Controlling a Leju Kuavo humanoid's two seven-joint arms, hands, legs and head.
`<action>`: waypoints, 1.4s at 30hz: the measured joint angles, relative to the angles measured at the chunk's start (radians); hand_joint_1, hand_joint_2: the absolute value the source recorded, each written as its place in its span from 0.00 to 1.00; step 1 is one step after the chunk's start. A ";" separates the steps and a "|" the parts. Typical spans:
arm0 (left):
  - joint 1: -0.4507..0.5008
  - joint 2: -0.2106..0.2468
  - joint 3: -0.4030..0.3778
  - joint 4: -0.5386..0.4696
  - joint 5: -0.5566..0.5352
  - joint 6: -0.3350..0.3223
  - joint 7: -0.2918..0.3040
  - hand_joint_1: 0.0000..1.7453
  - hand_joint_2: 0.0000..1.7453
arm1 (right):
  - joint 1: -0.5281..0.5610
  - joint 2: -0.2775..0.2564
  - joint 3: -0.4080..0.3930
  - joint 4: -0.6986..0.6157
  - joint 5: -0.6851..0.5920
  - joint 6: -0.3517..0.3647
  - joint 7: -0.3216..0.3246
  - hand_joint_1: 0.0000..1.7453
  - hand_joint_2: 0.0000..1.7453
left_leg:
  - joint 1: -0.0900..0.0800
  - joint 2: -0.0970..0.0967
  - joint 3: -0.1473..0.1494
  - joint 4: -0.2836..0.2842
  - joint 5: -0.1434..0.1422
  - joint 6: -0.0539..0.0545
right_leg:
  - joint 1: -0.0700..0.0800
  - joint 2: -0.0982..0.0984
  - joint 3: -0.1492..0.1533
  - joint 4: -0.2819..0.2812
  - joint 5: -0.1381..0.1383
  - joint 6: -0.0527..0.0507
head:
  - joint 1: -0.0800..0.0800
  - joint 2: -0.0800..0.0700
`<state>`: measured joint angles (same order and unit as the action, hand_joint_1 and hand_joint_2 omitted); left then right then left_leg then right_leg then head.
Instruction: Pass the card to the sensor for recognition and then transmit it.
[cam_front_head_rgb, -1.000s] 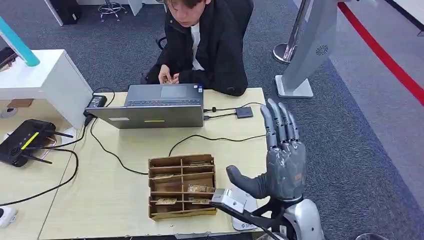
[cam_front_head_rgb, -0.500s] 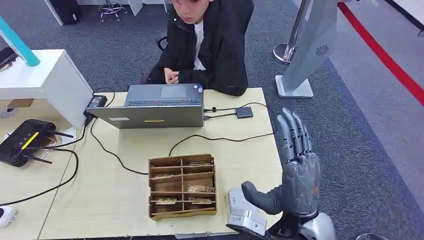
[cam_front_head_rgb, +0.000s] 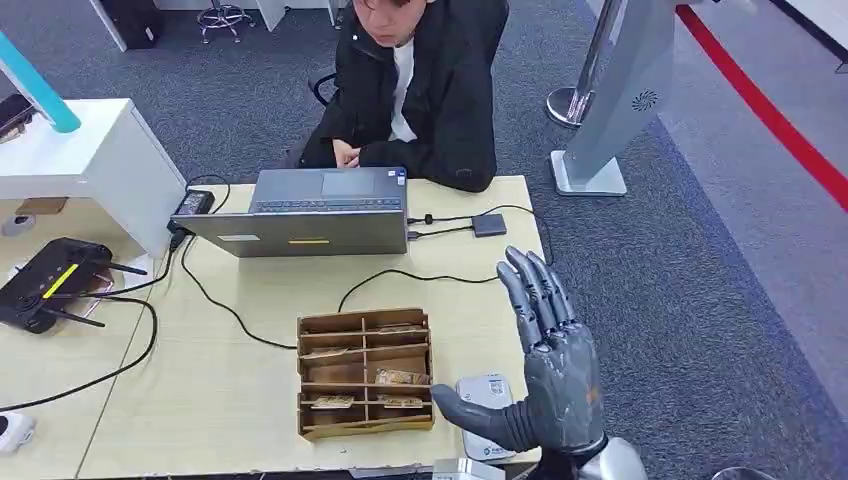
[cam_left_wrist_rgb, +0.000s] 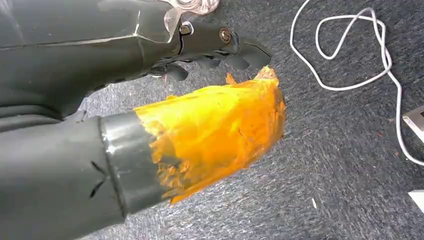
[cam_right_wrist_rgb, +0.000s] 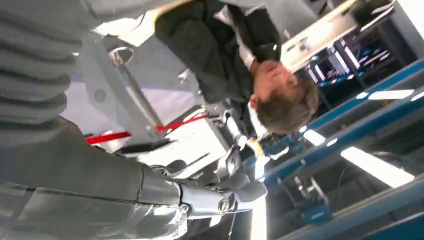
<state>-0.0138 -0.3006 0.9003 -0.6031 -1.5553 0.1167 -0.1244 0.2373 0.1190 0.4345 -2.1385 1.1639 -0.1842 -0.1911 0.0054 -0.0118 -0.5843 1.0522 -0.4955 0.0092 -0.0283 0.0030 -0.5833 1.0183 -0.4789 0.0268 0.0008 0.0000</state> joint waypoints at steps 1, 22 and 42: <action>0.000 0.000 0.000 0.000 0.000 0.000 0.000 0.00 0.00 | 0.000 0.000 0.007 0.006 0.001 0.003 -0.001 0.00 1.00 | 0.000 0.000 0.000 0.000 0.000 0.000 | 0.000 0.000 0.000 0.000 0.000 0.000 | 0.000 0.000; -0.007 0.000 0.002 0.000 0.000 0.000 0.000 0.00 0.00 | -0.060 -0.012 0.107 0.234 0.106 0.082 0.014 0.00 1.00 | 0.000 0.000 0.000 0.000 0.000 0.000 | 0.000 0.000 0.000 0.000 0.000 0.000 | 0.000 0.000; -0.010 0.000 0.002 0.000 0.000 0.000 0.000 0.00 0.00 | -0.084 -0.035 0.149 0.342 0.242 0.103 0.035 0.00 1.00 | 0.000 0.000 0.000 0.000 0.000 0.000 | 0.000 0.000 0.000 0.000 0.000 0.000 | 0.000 0.000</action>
<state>-0.0239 -0.3002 0.9026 -0.6031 -1.5553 0.1164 -0.1247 0.1532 0.0843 0.5837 -1.7967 1.4062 -0.0812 -0.1564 0.0054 -0.0118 -0.5842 1.0522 -0.4955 0.0093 -0.0283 0.0031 -0.5835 1.0182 -0.4788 0.0268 0.0008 0.0000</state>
